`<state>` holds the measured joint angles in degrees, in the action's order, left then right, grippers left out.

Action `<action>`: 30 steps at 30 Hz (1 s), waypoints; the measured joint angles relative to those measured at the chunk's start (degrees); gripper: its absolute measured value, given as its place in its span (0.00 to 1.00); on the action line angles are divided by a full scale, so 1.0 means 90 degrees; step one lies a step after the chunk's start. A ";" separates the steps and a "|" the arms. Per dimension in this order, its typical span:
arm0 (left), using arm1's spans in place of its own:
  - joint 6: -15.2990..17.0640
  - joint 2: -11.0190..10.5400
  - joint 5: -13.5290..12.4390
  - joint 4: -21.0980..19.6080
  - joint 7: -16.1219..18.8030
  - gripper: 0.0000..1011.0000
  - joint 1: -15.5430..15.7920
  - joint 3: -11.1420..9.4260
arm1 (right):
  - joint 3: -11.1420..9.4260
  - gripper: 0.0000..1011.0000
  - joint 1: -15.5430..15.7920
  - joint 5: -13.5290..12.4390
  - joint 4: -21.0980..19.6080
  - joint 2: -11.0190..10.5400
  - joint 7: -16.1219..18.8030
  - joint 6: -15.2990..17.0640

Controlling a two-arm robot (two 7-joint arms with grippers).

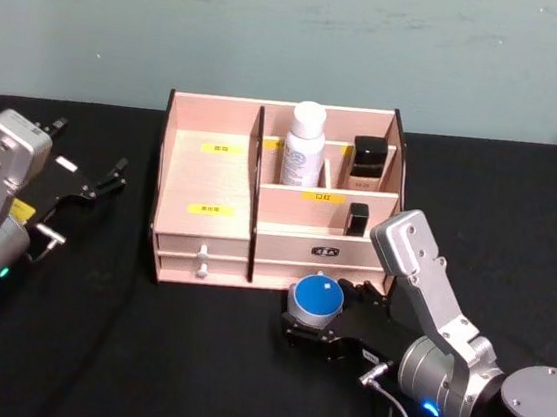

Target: Pick up the facial cleanser and watermelon frost from the table and place them into the tiered storage box.

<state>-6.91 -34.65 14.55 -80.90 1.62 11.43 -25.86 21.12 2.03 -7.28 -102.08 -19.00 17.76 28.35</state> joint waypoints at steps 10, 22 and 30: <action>0.0000 0.0000 0.0000 0.0000 0.0000 0.99 0.0000 0.0000 | -0.0002 0.99 -0.0021 0.0078 0.0067 0.0045 0.0007 -0.0006; 0.0000 0.0000 0.0000 0.0000 0.0000 0.99 0.0000 0.0000 | -0.0007 0.99 -0.0052 0.0178 0.0162 0.0111 0.0022 -0.0072; 0.0000 0.0000 0.0000 0.0000 0.0000 0.99 0.0000 0.0000 | -0.0015 0.99 -0.0045 0.0256 0.0154 0.0114 0.0014 -0.0071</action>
<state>-6.91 -34.64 14.55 -80.90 1.62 11.43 -25.86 20.99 1.62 -4.98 -100.70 -17.97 17.88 27.72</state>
